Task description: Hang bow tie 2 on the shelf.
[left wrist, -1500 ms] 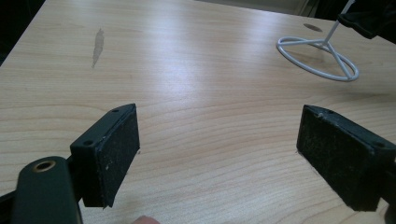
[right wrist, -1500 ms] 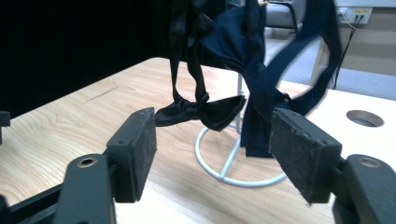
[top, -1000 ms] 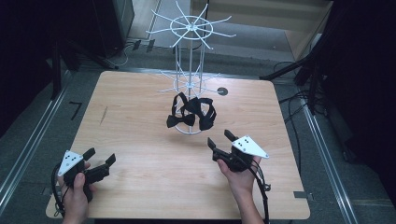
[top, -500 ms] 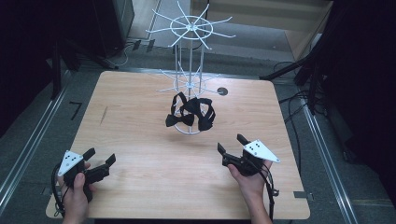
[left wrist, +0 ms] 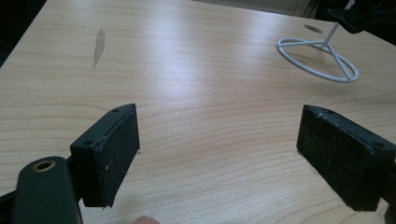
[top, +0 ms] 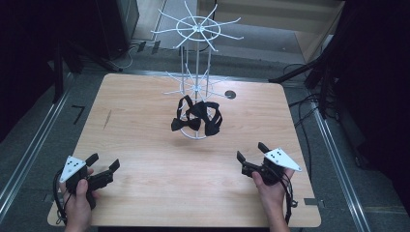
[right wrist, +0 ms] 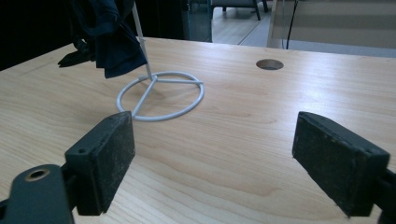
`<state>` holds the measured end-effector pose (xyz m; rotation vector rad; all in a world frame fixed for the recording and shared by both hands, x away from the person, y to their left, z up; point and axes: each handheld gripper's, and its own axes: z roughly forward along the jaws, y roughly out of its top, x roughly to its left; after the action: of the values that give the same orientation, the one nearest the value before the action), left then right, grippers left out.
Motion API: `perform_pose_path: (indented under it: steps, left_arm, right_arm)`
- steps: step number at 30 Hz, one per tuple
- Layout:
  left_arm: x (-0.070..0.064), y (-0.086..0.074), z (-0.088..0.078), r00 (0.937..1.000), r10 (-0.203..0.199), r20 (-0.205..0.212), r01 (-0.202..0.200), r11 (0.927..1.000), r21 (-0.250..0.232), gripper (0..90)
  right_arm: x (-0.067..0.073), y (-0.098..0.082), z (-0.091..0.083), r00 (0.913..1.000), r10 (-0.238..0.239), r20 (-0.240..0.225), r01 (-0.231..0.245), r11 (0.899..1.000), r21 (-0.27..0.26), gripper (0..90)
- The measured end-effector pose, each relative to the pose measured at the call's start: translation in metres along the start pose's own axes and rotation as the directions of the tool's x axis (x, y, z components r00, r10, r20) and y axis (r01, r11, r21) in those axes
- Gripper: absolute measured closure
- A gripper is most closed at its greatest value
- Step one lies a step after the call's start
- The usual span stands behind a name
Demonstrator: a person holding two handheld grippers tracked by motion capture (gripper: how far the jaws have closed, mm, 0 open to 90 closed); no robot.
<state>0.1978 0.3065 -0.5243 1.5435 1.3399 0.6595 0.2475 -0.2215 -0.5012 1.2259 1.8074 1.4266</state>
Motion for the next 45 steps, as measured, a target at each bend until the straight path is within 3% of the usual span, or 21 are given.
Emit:
perform_pose_path:
  steps: [5,15,35,45]
  left_arm:
    - [0.000,0.000,0.000,1.0000,0.001,-0.002,-0.001,1.0000,0.001,14.0]
    - [0.000,0.000,0.000,1.0000,0.005,-0.002,-0.005,1.0000,0.002,14.0]
    - [-0.001,0.000,0.000,1.0000,0.004,-0.003,-0.004,1.0000,0.003,14.0]
    - [-0.001,0.000,0.000,1.0000,0.005,-0.003,-0.005,1.0000,0.003,14.0]
  right_arm:
    - [-0.012,-0.005,-0.006,0.9984,0.002,0.057,-0.002,1.000,0.003,11.4]
    - [-0.037,-0.015,-0.018,0.9940,0.016,0.108,-0.019,0.999,0.029,11.2]
    - [-0.074,-0.029,-0.046,0.9849,0.049,0.166,-0.058,0.997,0.052,11.1]
    - [-0.086,-0.036,-0.059,0.9791,0.056,0.195,-0.069,0.996,0.061,11.1]
